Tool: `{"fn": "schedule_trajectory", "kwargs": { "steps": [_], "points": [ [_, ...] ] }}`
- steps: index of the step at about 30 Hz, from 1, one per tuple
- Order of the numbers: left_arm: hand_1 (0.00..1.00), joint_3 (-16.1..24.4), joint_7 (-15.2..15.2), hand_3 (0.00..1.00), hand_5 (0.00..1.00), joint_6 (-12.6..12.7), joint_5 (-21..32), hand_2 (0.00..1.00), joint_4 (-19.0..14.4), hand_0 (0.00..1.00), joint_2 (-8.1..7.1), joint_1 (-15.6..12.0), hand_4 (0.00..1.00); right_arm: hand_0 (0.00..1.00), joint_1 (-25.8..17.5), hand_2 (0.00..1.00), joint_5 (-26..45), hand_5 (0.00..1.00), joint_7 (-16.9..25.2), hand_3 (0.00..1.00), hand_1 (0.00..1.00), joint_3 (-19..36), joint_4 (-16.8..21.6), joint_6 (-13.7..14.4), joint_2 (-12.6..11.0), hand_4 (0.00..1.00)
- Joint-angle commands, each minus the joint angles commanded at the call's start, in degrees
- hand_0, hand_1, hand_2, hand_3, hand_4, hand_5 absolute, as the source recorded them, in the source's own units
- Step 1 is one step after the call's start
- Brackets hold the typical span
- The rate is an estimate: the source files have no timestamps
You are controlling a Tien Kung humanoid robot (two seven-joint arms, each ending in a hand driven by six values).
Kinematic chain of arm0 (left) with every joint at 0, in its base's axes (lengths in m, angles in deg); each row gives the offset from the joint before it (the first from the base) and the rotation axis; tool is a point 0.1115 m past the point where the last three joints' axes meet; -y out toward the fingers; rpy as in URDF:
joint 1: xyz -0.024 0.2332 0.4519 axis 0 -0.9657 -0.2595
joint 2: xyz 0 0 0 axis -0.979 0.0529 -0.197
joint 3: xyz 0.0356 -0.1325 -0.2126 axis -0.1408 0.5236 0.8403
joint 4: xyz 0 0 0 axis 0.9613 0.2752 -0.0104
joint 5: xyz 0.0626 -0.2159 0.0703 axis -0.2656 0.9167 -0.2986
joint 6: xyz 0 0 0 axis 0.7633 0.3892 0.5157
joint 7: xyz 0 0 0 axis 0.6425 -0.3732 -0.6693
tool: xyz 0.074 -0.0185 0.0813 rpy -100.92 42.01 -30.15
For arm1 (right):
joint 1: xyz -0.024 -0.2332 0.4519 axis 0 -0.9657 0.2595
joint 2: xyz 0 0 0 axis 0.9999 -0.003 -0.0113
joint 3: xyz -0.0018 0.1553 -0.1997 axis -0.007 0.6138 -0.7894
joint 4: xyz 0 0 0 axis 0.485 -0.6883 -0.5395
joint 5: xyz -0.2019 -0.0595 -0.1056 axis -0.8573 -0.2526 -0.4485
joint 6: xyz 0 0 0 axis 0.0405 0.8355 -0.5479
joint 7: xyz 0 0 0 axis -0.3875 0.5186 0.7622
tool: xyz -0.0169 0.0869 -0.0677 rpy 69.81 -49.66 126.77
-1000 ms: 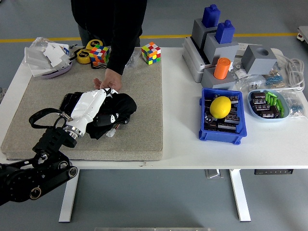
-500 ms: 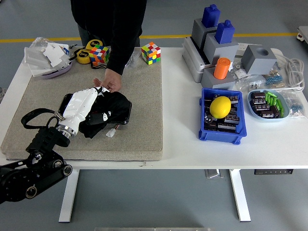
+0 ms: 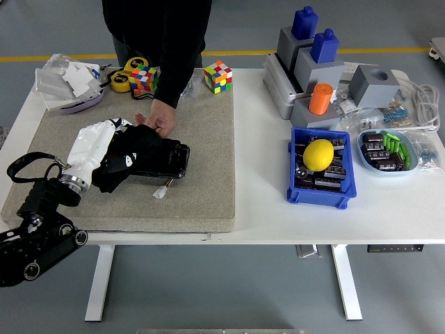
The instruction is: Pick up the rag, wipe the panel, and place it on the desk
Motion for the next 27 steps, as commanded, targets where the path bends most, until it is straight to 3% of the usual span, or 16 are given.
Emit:
{"fn": "schedule_trajectory", "kwargs": {
  "steps": [10, 27],
  "points": [
    [0.15, 3.25, -0.79, 0.572, 0.002, 0.21, 0.27, 0.487, 3.08, 0.183, -0.72, -1.88, 0.561, 0.714, -0.08, 0.673, -0.06, 0.578, -0.2, 0.603, 0.615, 0.09, -0.01, -0.04, -0.1, 0.998],
    [0.149, 8.45, -0.85, 0.572, 0.002, 0.14, -0.44, 0.487, 5.22, 0.181, -1.72, -3.26, 0.56, 0.713, -0.17, 0.673, -0.06, 0.581, -0.22, 0.605, 0.614, 0.23, 0.09, -0.05, -0.03, 0.998]
  ]
}}
